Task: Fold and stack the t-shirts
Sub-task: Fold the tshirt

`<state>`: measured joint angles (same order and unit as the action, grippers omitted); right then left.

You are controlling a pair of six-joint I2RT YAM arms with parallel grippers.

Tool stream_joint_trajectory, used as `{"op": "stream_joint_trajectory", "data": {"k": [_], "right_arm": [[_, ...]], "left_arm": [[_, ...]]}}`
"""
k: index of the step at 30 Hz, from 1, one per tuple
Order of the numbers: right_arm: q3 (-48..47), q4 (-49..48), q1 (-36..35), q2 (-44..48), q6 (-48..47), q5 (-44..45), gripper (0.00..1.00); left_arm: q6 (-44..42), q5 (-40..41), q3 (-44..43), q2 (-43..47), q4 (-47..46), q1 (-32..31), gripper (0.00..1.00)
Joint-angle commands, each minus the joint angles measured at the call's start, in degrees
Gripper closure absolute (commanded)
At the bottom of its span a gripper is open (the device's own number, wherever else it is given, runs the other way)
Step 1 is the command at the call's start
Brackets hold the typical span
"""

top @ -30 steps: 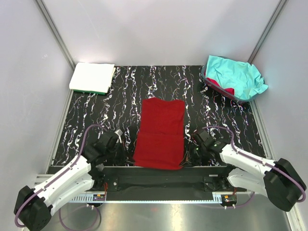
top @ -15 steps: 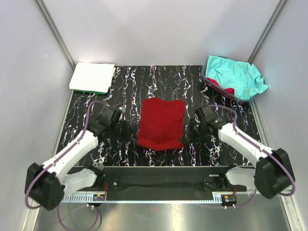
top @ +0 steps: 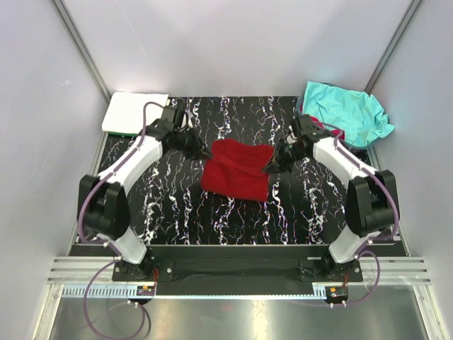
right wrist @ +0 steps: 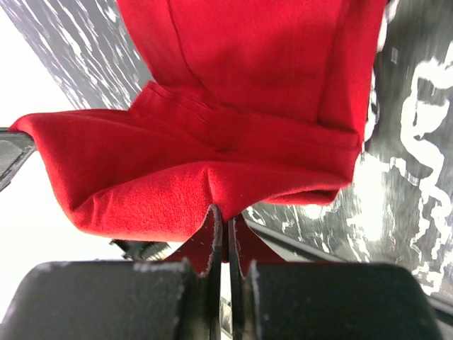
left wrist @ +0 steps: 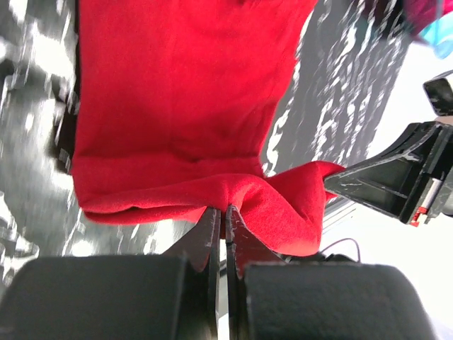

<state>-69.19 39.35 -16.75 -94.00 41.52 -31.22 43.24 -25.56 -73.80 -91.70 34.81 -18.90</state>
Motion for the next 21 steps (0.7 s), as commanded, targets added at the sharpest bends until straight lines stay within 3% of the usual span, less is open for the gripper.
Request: {"op": "stream_joint_trajectory", "data": {"k": [1,10,21], "right_arm": [[-7.00,1.78,2.51,-3.98,-2.67,-3.40,1.00],[-17.37,3.10,7.96,-14.27,-4.25,-7.18,1.00],[-34.52,6.70,10.16,-30.09,-8.03,-9.47,1.00]], "left_arm": [[-1.50,-4.93,-8.09,-4.44,-2.81,1.23,1.00],[-2.02,-7.84,-22.42,-18.24,-3.34,2.72,1.00],[0.35,-8.89,-29.56,-28.62,-5.45,5.62,1.00]]}}
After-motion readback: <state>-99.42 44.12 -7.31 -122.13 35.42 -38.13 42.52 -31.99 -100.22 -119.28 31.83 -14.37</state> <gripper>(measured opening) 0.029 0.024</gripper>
